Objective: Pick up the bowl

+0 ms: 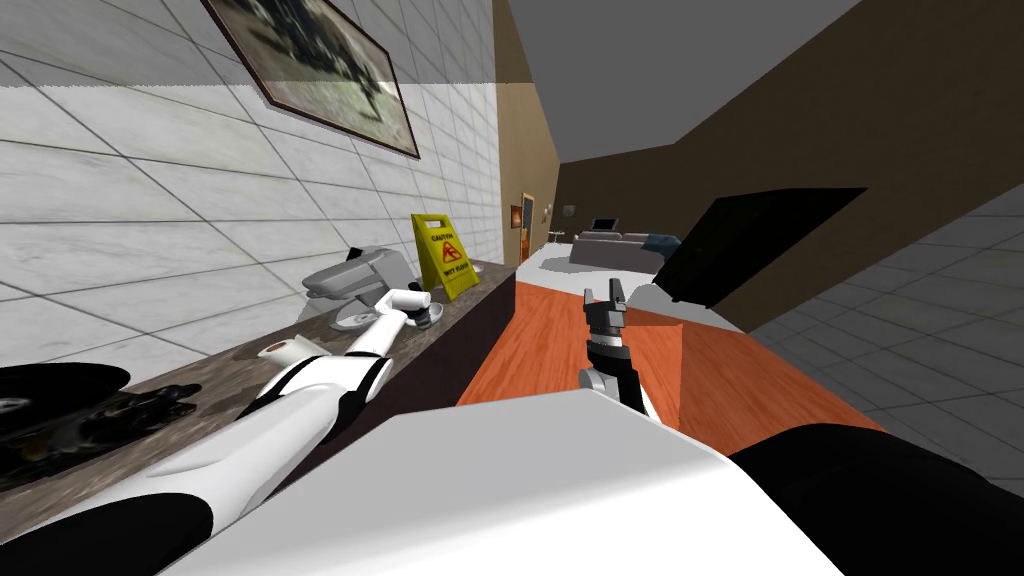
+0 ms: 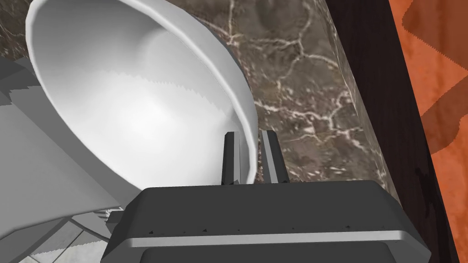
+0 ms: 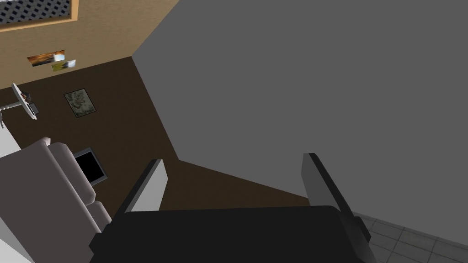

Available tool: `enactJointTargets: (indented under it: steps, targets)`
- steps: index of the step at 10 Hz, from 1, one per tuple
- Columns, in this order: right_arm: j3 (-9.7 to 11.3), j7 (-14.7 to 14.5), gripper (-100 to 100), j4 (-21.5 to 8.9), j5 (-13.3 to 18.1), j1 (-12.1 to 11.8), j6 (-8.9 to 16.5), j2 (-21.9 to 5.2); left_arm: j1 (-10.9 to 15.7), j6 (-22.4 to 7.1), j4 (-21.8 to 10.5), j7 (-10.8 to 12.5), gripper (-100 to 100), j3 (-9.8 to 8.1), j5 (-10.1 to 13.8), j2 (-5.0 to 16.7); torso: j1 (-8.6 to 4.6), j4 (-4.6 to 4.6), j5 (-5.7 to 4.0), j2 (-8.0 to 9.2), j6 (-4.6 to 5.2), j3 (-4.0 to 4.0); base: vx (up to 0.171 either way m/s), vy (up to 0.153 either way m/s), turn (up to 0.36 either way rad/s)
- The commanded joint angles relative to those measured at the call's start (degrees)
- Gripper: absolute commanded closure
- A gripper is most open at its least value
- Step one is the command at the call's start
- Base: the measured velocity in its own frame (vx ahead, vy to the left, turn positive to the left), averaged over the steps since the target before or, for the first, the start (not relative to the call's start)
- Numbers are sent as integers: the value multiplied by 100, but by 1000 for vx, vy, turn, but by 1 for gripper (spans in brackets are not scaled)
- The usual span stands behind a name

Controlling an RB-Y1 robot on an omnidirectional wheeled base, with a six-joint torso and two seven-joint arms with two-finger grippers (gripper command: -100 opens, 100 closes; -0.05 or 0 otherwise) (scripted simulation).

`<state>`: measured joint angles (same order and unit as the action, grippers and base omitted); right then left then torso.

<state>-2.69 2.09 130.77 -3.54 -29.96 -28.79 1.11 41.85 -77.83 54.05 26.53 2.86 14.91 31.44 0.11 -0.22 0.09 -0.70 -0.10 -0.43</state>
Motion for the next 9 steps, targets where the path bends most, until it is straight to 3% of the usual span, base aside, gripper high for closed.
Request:
enactJointTargets:
  steps: [1,2,3,5,7,8,9]
  targets:
    - [0,0,0,0,0,0,0,0,-242,8,286,-70,100,-41,25,7,0,0,0,0,0,0,98,-9,26]
    - [0,0,0,0,0,1,0,0,-242,8,378,-70,100,-41,25,7,14,-6,9,-3,7,-6,23,3,-9]
    - [0,0,0,0,0,2,0,0,-520,-263,621,-230,100,-265,87,-83,22,-4,11,6,12,-1,143,-21,128]
    - [0,0,0,0,0,0,0,0,-868,-263,1068,-230,100,-265,87,-83,33,-29,22,-38,-4,-34,125,-10,87]
    - [0,0,0,0,0,2,0,0,-868,-263,1297,-230,100,-265,87,-83,62,-40,44,-30,12,-37,-8,4,-22]
    - [0,0,0,0,0,2,0,0,-1130,-529,1481,-391,100,-489,149,-173,62,-36,42,-23,10,-32,133,7,187]
    - [-1,0,0,0,0,-1,0,0,-1289,-534,1660,-391,100,-489,149,-173,68,-44,42,-57,-7,-50,182,-9,133]
